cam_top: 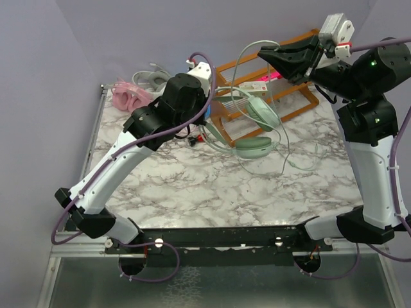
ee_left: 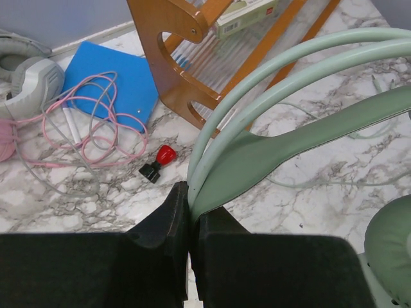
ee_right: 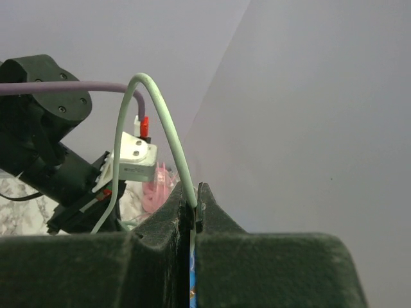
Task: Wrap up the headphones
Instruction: Wrap the headphones cable around the headphones.
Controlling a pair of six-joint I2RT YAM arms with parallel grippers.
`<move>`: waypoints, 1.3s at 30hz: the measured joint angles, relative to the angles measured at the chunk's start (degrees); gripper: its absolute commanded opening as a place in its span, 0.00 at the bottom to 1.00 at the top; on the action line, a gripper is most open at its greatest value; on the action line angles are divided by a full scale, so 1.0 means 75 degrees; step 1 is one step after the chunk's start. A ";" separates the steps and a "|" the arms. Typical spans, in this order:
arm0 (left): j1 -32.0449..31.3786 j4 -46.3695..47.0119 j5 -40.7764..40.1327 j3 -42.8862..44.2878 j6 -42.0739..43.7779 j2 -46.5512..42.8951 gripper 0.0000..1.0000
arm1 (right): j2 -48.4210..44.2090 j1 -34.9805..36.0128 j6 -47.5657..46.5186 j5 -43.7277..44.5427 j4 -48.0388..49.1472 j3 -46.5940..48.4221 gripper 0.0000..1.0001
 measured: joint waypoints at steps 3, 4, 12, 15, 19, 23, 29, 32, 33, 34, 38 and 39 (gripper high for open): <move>-0.0012 0.0105 0.0344 -0.0248 0.0198 -0.0195 0.00 | 0.0152 0.0000 -0.0102 0.0061 -0.0131 0.0280 0.01; -0.0047 0.0146 0.0513 -0.0332 0.0294 -0.0239 0.00 | 0.0230 0.0000 -0.0137 0.0076 -0.0175 0.0420 0.01; -0.0242 0.0723 0.1411 -0.1207 0.0694 -0.0726 0.00 | 0.0504 0.0000 -0.0391 0.0300 -0.0449 0.0498 0.01; -0.0248 0.0892 0.1600 -0.1352 0.0697 -0.1040 0.00 | 0.0449 0.0000 -0.0449 0.0484 -0.0428 0.0070 0.01; -0.0251 0.1384 0.1708 -0.1492 0.0571 -0.1515 0.00 | 0.0443 0.0000 -0.0475 0.0740 -0.0455 -0.0391 0.01; -0.0251 0.1813 0.1705 -0.1655 0.0385 -0.1982 0.00 | 0.0297 0.0000 -0.0472 0.1137 -0.0367 -0.1040 0.01; -0.0251 0.2276 0.1515 -0.2060 0.0047 -0.2518 0.00 | -0.0102 0.0000 -0.0315 0.1886 0.0017 -0.2256 0.01; -0.0251 0.2384 0.1343 -0.2221 -0.0125 -0.2696 0.00 | -0.0315 0.0000 -0.0149 0.2095 0.0338 -0.2853 0.01; -0.0251 0.2404 0.1279 -0.2267 -0.0184 -0.2751 0.00 | -0.0393 0.0000 -0.0061 0.2136 0.0469 -0.3077 0.01; -0.0251 0.2433 0.1177 -0.2323 -0.0259 -0.2809 0.00 | -0.0472 0.0000 0.0003 0.2159 0.0609 -0.3314 0.01; -0.0251 0.2550 0.0784 -0.2521 -0.0560 -0.3101 0.00 | -0.0731 0.0000 0.0338 0.2168 0.1090 -0.4162 0.01; -0.0251 0.2582 0.0708 -0.2556 -0.0624 -0.3153 0.00 | -0.0766 0.0000 0.0399 0.2159 0.1180 -0.4328 0.01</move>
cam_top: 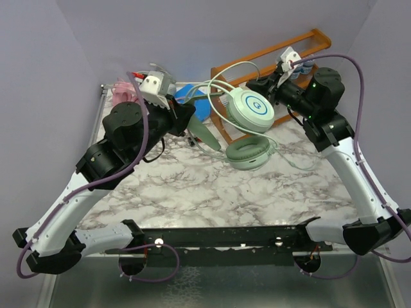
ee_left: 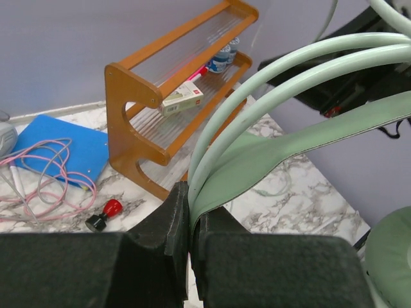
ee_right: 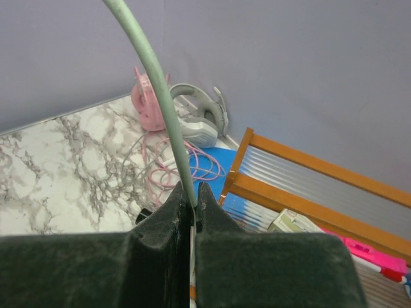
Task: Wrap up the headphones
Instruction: Wrap the headphones cable around the headphones.
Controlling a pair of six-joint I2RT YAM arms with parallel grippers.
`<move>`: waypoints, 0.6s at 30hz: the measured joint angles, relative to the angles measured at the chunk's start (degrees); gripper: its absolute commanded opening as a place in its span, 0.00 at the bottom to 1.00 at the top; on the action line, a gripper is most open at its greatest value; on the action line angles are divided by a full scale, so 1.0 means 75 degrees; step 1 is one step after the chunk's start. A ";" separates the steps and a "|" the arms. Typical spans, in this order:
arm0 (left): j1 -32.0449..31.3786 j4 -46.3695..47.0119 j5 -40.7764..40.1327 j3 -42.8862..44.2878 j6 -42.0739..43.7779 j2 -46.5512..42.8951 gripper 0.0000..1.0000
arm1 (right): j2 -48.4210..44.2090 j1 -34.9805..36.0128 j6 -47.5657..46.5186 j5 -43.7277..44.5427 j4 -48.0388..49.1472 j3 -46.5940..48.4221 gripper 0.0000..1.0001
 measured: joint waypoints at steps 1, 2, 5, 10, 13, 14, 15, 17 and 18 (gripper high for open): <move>0.0000 0.0035 -0.0093 -0.0035 -0.0090 -0.0087 0.00 | -0.0023 0.0000 0.0067 -0.0015 0.0096 -0.0146 0.01; 0.0000 0.0073 -0.0175 -0.0058 -0.0152 -0.0140 0.00 | -0.0041 0.0000 0.0149 -0.0047 0.0192 -0.0280 0.01; 0.0000 0.0303 -0.0399 -0.0216 -0.0370 -0.0356 0.00 | -0.0064 0.0000 0.0350 -0.0245 0.0460 -0.0685 0.03; 0.0000 0.0670 -0.0796 -0.0493 -0.0711 -0.0667 0.00 | -0.0099 0.0000 0.0766 -0.0871 0.0793 -0.1250 0.11; 0.0000 0.0944 -0.0994 -0.0708 -0.0918 -0.0784 0.00 | -0.0187 0.0000 0.1099 -0.1335 0.1192 -0.1661 0.18; 0.0000 0.1032 -0.1052 -0.0726 -0.0979 -0.0793 0.00 | -0.0230 0.0000 0.1239 -0.1483 0.1349 -0.1816 0.21; 0.0000 0.1055 -0.1078 -0.0793 -0.1005 -0.0804 0.00 | -0.0280 0.0000 0.1370 -0.1632 0.1530 -0.1979 0.23; 0.0000 0.1163 -0.1137 -0.0860 -0.1078 -0.0801 0.00 | -0.0376 0.0000 0.1693 -0.1915 0.1906 -0.2314 0.25; 0.0000 0.1183 -0.1157 -0.0866 -0.1099 -0.0790 0.00 | -0.0417 0.0000 0.1827 -0.2043 0.2116 -0.2474 0.27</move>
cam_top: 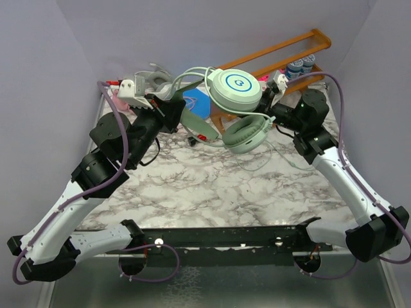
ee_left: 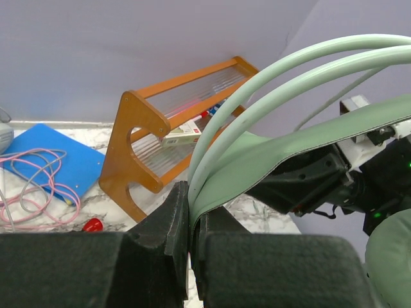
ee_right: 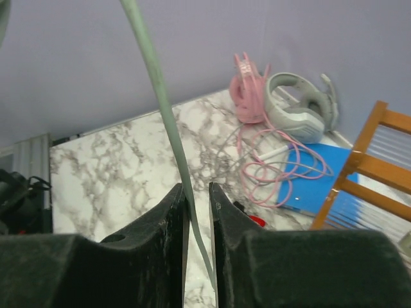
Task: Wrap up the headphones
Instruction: Wrap the headphones cable around the headphones.
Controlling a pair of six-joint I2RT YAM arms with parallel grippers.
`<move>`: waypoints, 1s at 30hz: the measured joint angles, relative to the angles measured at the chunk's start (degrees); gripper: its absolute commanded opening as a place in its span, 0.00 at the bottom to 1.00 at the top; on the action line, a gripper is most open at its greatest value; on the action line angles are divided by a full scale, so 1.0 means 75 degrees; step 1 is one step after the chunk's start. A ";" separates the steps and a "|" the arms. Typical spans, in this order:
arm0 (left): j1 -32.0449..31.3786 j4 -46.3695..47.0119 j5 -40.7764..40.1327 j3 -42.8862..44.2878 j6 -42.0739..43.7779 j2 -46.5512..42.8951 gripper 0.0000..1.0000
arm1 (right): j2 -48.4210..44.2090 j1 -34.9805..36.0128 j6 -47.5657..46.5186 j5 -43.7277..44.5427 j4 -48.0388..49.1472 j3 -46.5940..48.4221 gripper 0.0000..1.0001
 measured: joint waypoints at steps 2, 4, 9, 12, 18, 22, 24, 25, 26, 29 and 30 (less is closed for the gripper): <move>0.0000 0.0047 -0.0006 0.0006 -0.0017 0.0015 0.00 | -0.0052 0.0000 0.0262 -0.0227 0.0376 -0.0294 0.32; 0.0000 0.0070 -0.0003 0.0029 -0.0035 0.0023 0.00 | -0.0052 0.0000 0.0472 -0.0455 0.0761 -0.0545 0.35; 0.0000 0.0087 0.0055 0.0254 -0.0067 0.0122 0.00 | 0.0041 0.0000 0.0807 -0.0807 0.1757 -0.1020 0.40; 0.0000 0.0085 0.0149 0.0440 -0.0070 0.0204 0.00 | 0.0283 0.0000 0.0962 -0.0927 0.2556 -0.1145 0.48; 0.0000 -0.0035 0.0391 0.0731 -0.0067 0.0350 0.00 | 0.1093 0.0000 0.1454 -0.1139 0.4368 -0.1157 0.73; 0.0000 -0.0268 0.0493 0.1177 -0.0064 0.0624 0.00 | 0.1571 0.0000 0.1810 -0.1472 0.5415 -0.1157 0.82; 0.0000 -0.0323 0.0510 0.1367 -0.0061 0.0749 0.00 | 0.1687 0.0000 0.1982 -0.1679 0.5773 -0.1166 0.83; 0.0000 -0.0350 0.0516 0.1445 -0.0061 0.0799 0.00 | 0.1690 0.0000 0.1985 -0.1769 0.5852 -0.1183 0.84; 0.0000 -0.0373 0.0519 0.1539 -0.0064 0.0857 0.00 | 0.1658 0.0000 0.1938 -0.1813 0.5858 -0.1195 0.83; 0.0000 -0.0402 0.0519 0.1626 -0.0061 0.0915 0.00 | 0.1309 0.0000 0.1224 -0.1749 0.5036 -0.1198 0.84; 0.0000 -0.0431 0.0519 0.1638 -0.0061 0.0921 0.00 | 0.1113 0.0000 0.0877 -0.1623 0.4607 -0.1198 0.84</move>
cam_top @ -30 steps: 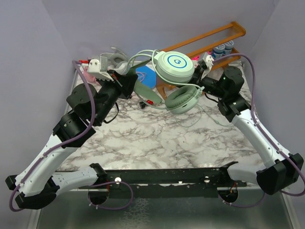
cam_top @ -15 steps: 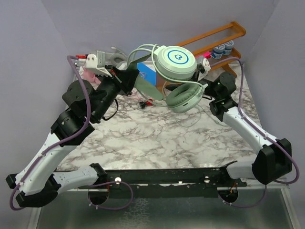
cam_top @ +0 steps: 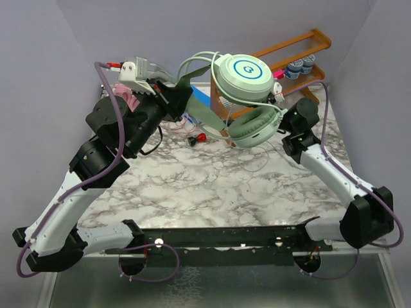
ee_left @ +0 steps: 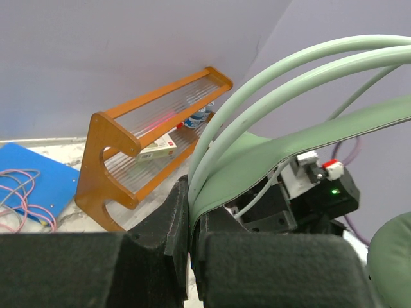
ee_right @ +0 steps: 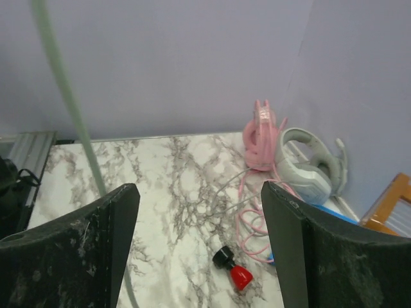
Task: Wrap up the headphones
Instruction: Wrap the headphones cable around the headphones.
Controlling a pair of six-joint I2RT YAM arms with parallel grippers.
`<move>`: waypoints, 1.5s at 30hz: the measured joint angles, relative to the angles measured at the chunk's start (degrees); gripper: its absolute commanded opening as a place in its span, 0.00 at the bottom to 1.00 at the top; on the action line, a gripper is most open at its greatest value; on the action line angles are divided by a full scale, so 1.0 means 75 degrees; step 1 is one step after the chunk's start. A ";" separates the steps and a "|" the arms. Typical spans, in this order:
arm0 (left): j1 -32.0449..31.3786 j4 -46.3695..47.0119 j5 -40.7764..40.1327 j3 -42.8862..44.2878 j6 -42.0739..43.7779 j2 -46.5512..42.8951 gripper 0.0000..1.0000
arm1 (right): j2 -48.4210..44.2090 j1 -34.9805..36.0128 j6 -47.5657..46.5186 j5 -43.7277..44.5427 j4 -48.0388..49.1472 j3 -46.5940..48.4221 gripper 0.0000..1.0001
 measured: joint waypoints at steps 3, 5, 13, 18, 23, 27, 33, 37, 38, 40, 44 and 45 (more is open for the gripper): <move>0.0000 -0.0070 0.0017 0.0015 0.0000 0.0017 0.00 | -0.0659 0.0000 -0.0953 0.0688 -0.1145 0.0003 0.86; 0.0000 -0.0117 0.0035 0.0015 -0.0003 0.0032 0.00 | -0.1049 0.0000 -0.1381 0.1209 -0.1673 -0.0003 0.86; 0.0000 -0.0239 0.0090 0.0015 -0.0003 0.0061 0.00 | -0.2063 0.0000 -0.1682 0.1585 -0.2127 -0.1070 0.91; 0.0000 -0.0262 0.0096 0.0029 -0.0006 0.0067 0.00 | -0.1816 0.0000 -0.1311 0.0580 -0.1725 -0.1600 0.91; 0.0000 -0.0303 0.0096 0.0201 -0.0015 0.0085 0.00 | -0.0915 0.0000 -0.0493 -0.0137 -0.0367 -0.1926 0.91; 0.0000 -0.0385 0.0090 0.0679 -0.0012 0.0204 0.00 | -0.0017 0.0251 -0.0108 -0.0309 0.0277 -0.1912 0.91; 0.0000 -0.0399 0.0090 0.1469 -0.0038 0.0405 0.00 | 0.1107 0.0889 0.0117 -0.0306 0.1381 -0.1527 0.84; 0.0000 -0.0405 0.0073 0.1708 -0.0032 0.0446 0.00 | 0.1929 0.0895 0.0627 -0.0294 0.2594 -0.1370 0.74; 0.0000 -0.0405 0.0055 0.1760 -0.0029 0.0460 0.00 | 0.2130 0.0895 0.0731 -0.0289 0.2792 -0.1320 0.72; 0.0000 -0.0417 0.0017 0.1880 -0.0003 0.0493 0.00 | 0.2454 0.0892 0.0918 -0.0286 0.3124 -0.1268 0.67; 0.0000 -0.0428 -0.0090 0.2046 0.0055 0.0525 0.00 | 0.2739 0.0886 0.1072 -0.0268 0.3375 -0.1268 0.50; 0.0000 -0.0428 -0.0111 0.2075 0.0070 0.0525 0.00 | 0.2748 0.0886 0.1096 -0.0265 0.3398 -0.1271 0.45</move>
